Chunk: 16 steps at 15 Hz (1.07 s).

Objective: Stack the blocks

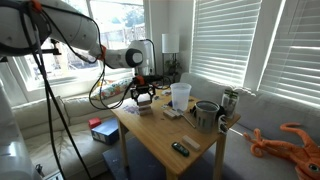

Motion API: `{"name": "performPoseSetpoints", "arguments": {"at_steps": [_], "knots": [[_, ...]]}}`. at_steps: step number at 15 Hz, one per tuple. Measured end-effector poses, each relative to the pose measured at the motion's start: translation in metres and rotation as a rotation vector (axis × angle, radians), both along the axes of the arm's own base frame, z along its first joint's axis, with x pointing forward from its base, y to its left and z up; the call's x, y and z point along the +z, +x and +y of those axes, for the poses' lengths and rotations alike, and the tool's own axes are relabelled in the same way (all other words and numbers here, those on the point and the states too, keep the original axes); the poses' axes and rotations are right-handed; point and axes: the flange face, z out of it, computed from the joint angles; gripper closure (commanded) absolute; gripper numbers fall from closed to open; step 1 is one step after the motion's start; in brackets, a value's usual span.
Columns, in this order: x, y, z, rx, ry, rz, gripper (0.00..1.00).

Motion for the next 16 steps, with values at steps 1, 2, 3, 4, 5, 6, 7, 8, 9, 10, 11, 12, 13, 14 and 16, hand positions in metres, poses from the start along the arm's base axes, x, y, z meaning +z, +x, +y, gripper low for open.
{"name": "performPoseSetpoints", "arguments": {"at_steps": [1, 2, 3, 4, 5, 6, 7, 8, 9, 10, 11, 12, 13, 14, 16], "knots": [[0.0000, 0.0002, -0.0009, 0.006, 0.000, 0.001, 0.39], [-0.0001, 0.0004, -0.0017, 0.012, 0.001, 0.002, 0.39], [-0.0003, 0.0005, -0.0023, 0.018, 0.001, 0.003, 0.39], [-0.0005, 0.0006, -0.0026, 0.023, 0.001, 0.005, 0.39], [-0.0008, 0.0007, -0.0028, 0.027, 0.002, 0.006, 0.39], [-0.0011, 0.0007, -0.0029, 0.031, 0.002, 0.007, 0.39], [-0.0015, 0.0007, -0.0029, 0.033, 0.002, 0.008, 0.39], [-0.0019, 0.0007, -0.0029, 0.034, 0.002, 0.009, 0.39], [-0.0025, 0.0008, -0.0028, 0.033, 0.004, 0.010, 0.39], [-0.0033, 0.0009, -0.0027, 0.032, 0.006, 0.012, 0.39], [-0.0040, 0.0009, -0.0025, 0.030, 0.009, 0.014, 0.39], [-0.0046, 0.0010, -0.0023, 0.028, 0.013, 0.016, 0.39], [-0.0049, 0.0010, -0.0022, 0.025, 0.016, 0.017, 0.39], [-0.0052, 0.0010, -0.0022, 0.023, 0.020, 0.018, 0.39], [-0.0057, 0.0009, -0.0023, 0.017, 0.028, 0.021, 0.39]]}}
